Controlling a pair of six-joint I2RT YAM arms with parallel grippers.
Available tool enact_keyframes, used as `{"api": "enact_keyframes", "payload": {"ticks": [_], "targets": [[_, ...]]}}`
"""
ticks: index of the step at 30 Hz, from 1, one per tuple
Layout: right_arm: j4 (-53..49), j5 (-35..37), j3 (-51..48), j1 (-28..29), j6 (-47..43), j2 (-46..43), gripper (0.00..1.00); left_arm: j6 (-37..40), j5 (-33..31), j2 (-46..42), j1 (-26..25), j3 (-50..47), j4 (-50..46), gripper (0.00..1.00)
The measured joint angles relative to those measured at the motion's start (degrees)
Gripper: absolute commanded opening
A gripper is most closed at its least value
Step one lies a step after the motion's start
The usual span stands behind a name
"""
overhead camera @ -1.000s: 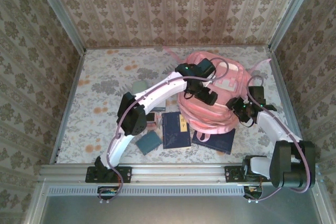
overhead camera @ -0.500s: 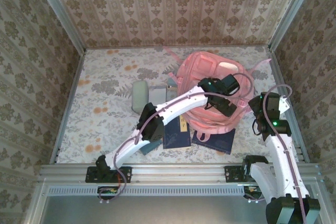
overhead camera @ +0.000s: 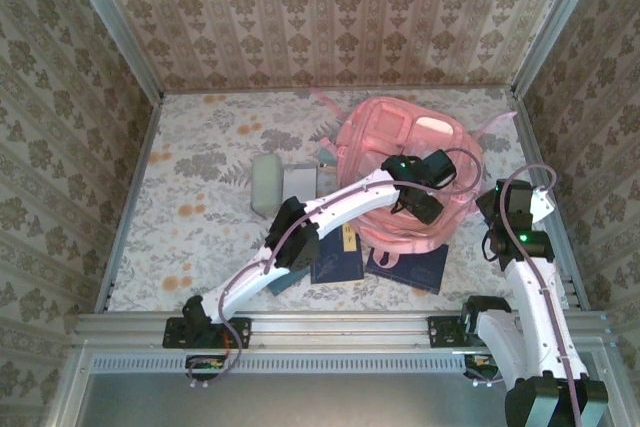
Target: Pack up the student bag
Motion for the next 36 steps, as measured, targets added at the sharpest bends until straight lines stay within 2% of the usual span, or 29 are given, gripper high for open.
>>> {"api": "enact_keyframes", "payload": {"ticks": [7,13,20,25,28,33,36], "targets": [[1.57,-2.67,-0.26,0.0,-1.97,-0.09,0.65,2.78,1.25,-0.68,0.07,-1.33,1.42,0.0],[4.02,-7.21,-0.26,0.0,-3.69,0.57,0.58,4.17,3.28,-3.48,1.38,-5.27,3.32,0.0],[6.97,-14.38,-0.26,0.26,-6.99,0.87,0.61,5.25,3.56,-10.84,4.87,-10.64,4.83,0.0],[9.94,-19.26,-0.9,1.38,-10.71,1.66,0.52,6.19,2.21,-16.46,8.09,-10.64,4.66,0.0],[13.64,-20.92,-2.93,3.91,-14.16,1.75,0.52,6.75,1.79,-19.65,9.86,-10.78,4.09,0.0],[21.51,-21.27,-7.8,11.32,-22.56,1.53,0.54,8.52,0.98,-25.14,11.98,-14.56,4.33,0.0],[24.02,-21.33,-8.92,12.37,-26.8,1.27,0.53,9.97,0.31,-28.55,12.35,-19.1,5.18,0.0]]}}
